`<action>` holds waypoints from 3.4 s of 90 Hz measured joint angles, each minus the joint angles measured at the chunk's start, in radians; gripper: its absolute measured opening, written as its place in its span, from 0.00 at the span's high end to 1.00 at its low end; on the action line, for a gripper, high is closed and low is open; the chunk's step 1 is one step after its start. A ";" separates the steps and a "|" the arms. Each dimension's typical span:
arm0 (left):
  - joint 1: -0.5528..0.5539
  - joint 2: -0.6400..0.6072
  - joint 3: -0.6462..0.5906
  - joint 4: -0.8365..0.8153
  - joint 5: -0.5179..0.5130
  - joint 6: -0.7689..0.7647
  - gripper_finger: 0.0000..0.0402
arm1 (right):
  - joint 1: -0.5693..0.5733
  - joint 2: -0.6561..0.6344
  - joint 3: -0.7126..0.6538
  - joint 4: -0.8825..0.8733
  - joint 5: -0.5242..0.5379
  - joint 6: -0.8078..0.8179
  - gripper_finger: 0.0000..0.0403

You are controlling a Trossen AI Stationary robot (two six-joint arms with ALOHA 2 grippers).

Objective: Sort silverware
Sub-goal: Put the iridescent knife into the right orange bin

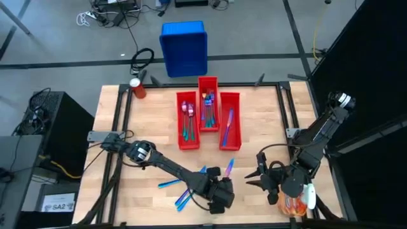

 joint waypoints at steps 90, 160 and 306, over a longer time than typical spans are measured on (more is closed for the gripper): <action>-0.091 0.001 -0.050 -0.172 0.114 -0.241 1.00 | 0.000 0.000 0.000 -0.002 -0.027 0.000 0.84; -0.113 -0.003 0.158 -0.701 0.043 -0.504 0.35 | 0.000 0.000 0.000 -0.001 -0.027 0.006 0.83; -0.115 -0.631 -1.069 0.250 0.061 -0.781 0.32 | -0.021 0.000 0.000 -0.002 -0.071 -0.003 0.84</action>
